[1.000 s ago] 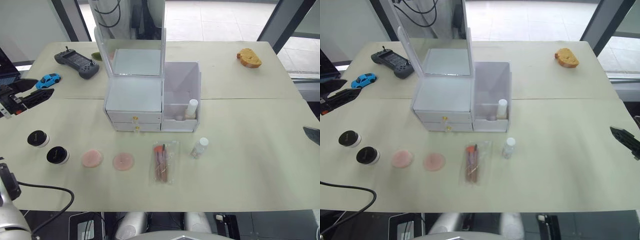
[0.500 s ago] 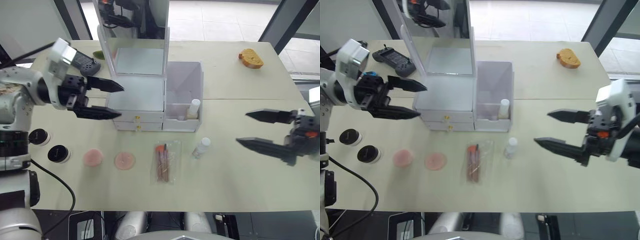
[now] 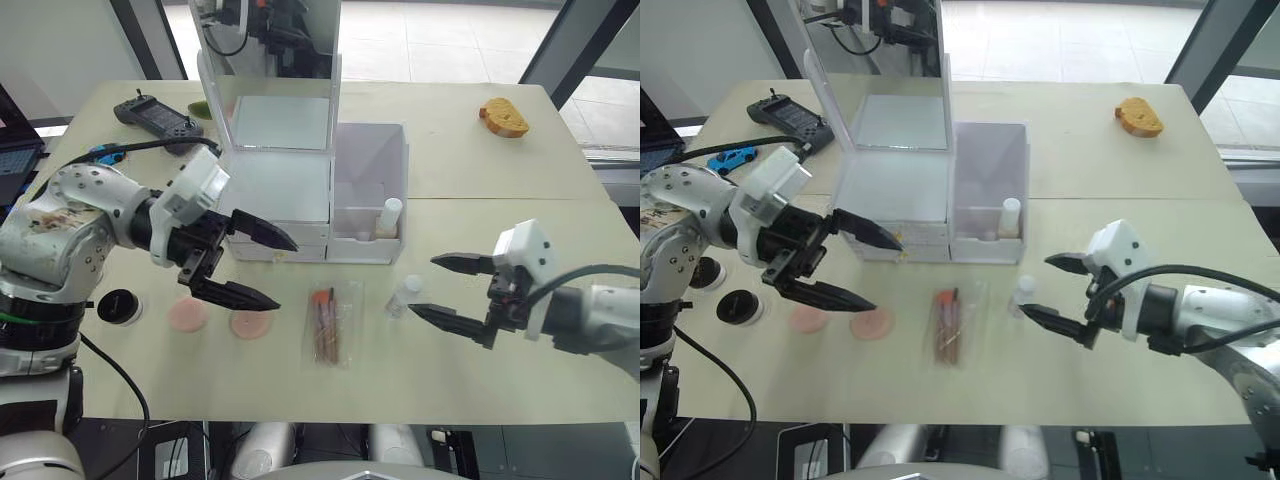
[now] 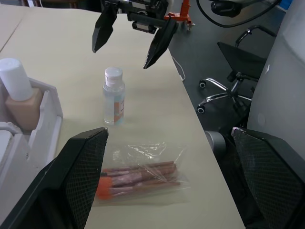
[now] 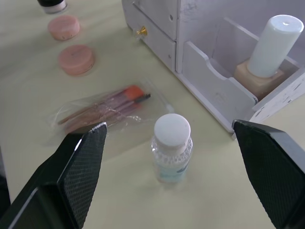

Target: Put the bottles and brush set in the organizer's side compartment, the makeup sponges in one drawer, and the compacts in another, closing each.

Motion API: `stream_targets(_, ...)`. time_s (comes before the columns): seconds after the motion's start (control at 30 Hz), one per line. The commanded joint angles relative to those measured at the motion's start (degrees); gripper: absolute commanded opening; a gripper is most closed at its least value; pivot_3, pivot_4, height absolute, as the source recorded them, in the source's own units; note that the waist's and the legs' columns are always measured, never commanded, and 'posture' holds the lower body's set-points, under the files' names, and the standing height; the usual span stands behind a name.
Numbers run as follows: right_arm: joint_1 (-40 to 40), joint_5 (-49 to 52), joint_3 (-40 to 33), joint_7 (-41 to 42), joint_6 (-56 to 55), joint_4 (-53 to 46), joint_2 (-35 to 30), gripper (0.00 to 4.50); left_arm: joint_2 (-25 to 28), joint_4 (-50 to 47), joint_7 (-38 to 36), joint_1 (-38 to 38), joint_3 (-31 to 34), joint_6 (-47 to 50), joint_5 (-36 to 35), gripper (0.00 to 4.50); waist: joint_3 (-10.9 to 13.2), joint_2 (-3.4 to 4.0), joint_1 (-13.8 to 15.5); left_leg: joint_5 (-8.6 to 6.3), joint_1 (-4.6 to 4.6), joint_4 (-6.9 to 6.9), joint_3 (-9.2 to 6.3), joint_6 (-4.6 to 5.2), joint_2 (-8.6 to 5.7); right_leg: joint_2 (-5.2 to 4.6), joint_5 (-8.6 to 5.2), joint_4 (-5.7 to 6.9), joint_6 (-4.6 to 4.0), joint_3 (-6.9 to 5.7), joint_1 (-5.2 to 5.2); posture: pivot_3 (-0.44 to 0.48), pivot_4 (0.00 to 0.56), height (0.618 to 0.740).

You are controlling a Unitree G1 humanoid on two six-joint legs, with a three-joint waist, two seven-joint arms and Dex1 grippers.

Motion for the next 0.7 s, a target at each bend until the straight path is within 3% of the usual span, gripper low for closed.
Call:
stream_targets(0.03,-0.9,-5.3,2.6,0.1,-4.2,1.8,0.7,4.46,0.2,-2.2,1.0,0.1,0.6,0.4,-1.3,4.5,0.0,0.0,0.0,0.0,0.01,0.0,0.0,0.0,-0.01,0.02,0.0,0.0,0.0,-0.01,-0.01,0.0,0.15,0.734)
stream_targets(0.17,-1.9,-7.8,4.7,0.3,-5.8,3.4,2.4,3.55,-0.1,-2.6,2.5,0.6,0.8,0.3,-1.1,4.5,0.0,0.0,0.0,0.0,0.02,-0.01,0.02,0.0,-0.01,0.05,0.0,-0.01,0.0,0.0,-0.01,0.0,0.15,0.734)
stream_targets(0.5,-2.2,-9.6,6.4,2.1,-7.2,3.9,4.5,3.55,-0.3,-0.6,4.1,1.0,0.6,-2.2,0.7,4.5,0.0,0.0,0.1,0.0,0.03,-0.01,0.01,0.0,0.0,0.08,0.0,-0.03,0.0,0.01,0.0,0.0,0.15,0.734)
stream_targets(0.6,-2.4,-9.6,7.0,2.9,-7.2,4.3,4.9,2.91,-0.2,-0.2,4.3,0.8,0.5,-2.6,0.8,4.5,0.0,0.0,0.1,0.0,0.02,-0.01,0.01,0.0,0.0,0.09,0.0,-0.03,0.0,0.01,-0.02,0.0,0.15,0.734)
stream_targets(0.7,-1.9,-10.9,7.9,3.5,-8.7,4.8,5.8,1.91,-0.4,0.3,4.8,0.9,0.7,-2.8,0.7,4.5,0.0,0.0,0.1,0.0,0.02,-0.01,0.0,0.0,0.0,0.08,0.0,-0.03,0.0,0.01,-0.01,0.0,0.15,0.734)
